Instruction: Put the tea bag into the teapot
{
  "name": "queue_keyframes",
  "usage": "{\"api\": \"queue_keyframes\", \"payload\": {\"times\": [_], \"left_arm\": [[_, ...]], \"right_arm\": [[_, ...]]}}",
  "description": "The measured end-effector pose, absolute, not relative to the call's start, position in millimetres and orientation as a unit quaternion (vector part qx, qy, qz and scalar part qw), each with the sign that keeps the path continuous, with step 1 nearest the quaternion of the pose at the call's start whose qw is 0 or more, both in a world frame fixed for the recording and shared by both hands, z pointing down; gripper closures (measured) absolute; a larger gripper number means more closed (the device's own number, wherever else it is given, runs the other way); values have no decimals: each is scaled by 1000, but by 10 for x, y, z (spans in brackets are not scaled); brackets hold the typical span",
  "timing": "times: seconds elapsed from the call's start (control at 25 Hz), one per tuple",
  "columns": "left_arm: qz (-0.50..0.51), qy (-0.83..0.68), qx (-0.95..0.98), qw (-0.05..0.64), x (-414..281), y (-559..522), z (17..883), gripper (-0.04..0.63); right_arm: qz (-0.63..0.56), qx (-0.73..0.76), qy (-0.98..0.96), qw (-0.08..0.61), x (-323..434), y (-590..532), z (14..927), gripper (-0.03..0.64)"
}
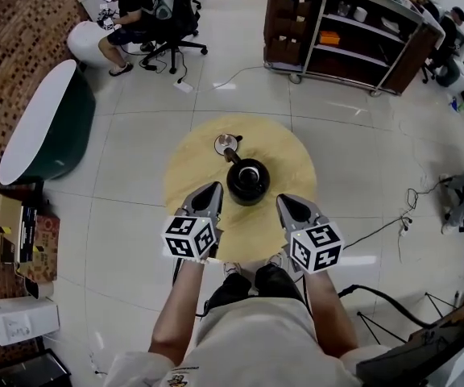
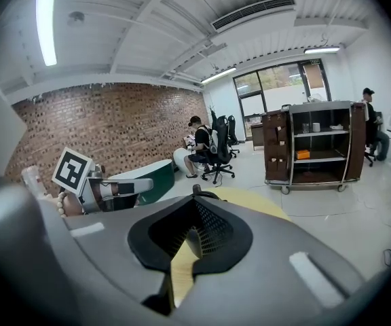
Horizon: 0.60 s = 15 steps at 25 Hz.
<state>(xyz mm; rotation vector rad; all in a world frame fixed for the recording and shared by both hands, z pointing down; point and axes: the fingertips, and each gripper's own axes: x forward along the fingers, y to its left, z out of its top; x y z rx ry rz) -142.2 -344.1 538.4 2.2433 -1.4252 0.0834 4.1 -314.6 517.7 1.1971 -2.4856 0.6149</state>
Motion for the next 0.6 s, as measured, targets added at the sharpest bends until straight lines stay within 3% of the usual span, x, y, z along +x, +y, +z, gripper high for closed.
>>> {"api": "queue_keyframes", "payload": {"times": [0.6], "left_arm": [[-9, -513, 823, 245, -1609, -2998, 5092, 583]], "right_arm": [[172, 446, -866, 145, -52, -2926, 4809, 617]]}}
